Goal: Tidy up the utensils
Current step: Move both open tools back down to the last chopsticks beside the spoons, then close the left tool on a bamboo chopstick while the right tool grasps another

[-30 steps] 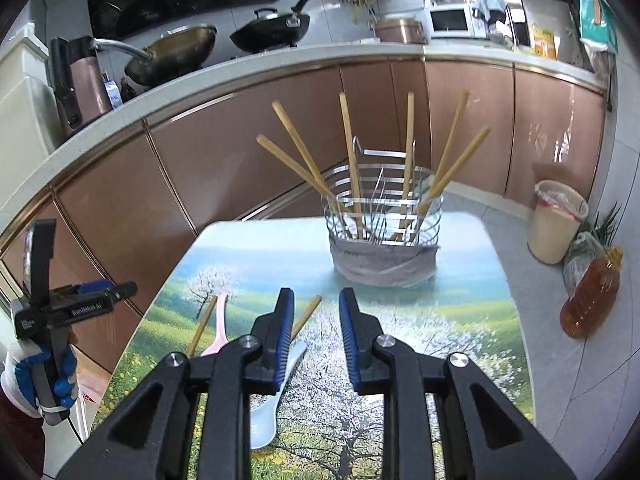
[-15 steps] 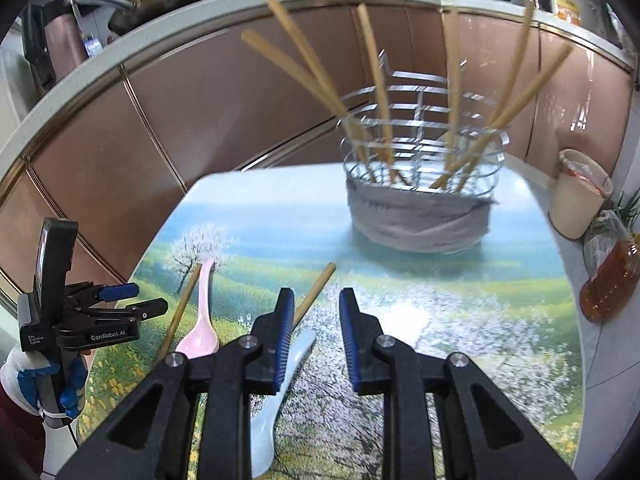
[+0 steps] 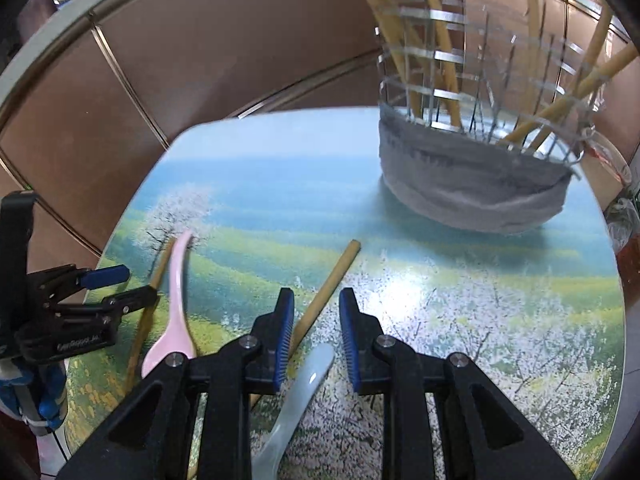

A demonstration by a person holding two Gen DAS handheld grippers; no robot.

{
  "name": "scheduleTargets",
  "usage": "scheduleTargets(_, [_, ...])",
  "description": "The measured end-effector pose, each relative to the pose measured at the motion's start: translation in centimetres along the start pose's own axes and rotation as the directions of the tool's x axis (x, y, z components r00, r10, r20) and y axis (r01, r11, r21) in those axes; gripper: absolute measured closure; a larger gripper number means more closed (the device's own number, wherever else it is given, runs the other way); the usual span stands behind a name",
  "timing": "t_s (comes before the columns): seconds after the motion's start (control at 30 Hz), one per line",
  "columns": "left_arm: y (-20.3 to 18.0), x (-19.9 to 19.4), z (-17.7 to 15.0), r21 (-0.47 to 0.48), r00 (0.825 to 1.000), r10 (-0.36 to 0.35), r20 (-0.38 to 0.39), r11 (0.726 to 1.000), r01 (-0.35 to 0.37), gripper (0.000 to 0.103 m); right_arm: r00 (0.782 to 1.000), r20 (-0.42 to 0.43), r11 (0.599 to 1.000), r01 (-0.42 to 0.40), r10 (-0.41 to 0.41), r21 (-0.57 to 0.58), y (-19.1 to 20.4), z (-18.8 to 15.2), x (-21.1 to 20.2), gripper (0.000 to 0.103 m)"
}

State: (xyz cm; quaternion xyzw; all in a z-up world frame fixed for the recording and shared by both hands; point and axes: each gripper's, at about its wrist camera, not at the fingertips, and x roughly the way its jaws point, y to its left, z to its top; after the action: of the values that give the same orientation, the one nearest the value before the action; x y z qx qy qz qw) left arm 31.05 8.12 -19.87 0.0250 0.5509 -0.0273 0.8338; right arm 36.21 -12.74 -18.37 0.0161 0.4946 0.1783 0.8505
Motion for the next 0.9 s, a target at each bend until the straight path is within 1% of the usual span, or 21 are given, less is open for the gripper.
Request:
scheduleTargets(0.17, [-0.2,0.1,0.5,0.01,1.0,-0.009,-0.011,1.0,0.01,0.049,0.998,-0.05,1.0,0.027,-0.027,0.004,0.2,0.3,1.7,0.081])
scheduleTargets(0.2, [-0.2,0.2,0.5,0.013,1.0,-0.009,-0.012,1.0,0.009,0.051,0.998,-0.057,1.0,0.029,-0.029,0.005,0.3,0.3,2.0,0.081])
scheduleTargets(0.5, [1.2,0.2,0.6,0.034,1.0,-0.015,-0.017,0.999,0.016,0.075,0.994,-0.096,0.998,0.051,-0.053,-0.023,2.4,0.7,3.5,0.081])
scheduleTargets(0.63, [1.8,0.3,0.7,0.045,1.0,-0.019,-0.022,0.999,0.02,0.083,0.992,-0.11,0.998,0.054,-0.056,-0.018,3.2,0.8,4.0,0.081])
scheduleTargets(0.8, [2.1,0.6,1.4,0.063,0.999,-0.016,-0.031,0.998,0.018,0.091,0.991,-0.126,0.999,0.038,-0.036,0.013,4.6,1.4,5.2,0.082])
scheduleTargets(0.83, [2.0,0.7,1.5,0.069,0.999,-0.014,-0.031,0.997,0.016,0.092,0.991,-0.128,0.999,0.037,-0.035,0.015,4.8,1.4,5.3,0.082])
scheduleTargets(0.87, [1.8,0.7,1.6,0.073,0.999,-0.012,-0.031,0.997,0.015,0.093,0.991,-0.131,0.999,0.033,-0.03,0.021,5.0,1.5,5.4,0.087])
scheduleTargets(0.9, [1.7,0.7,1.7,0.076,0.999,-0.01,-0.032,0.997,0.013,0.094,0.991,-0.135,0.999,0.026,-0.022,0.027,5.1,1.6,5.6,0.09])
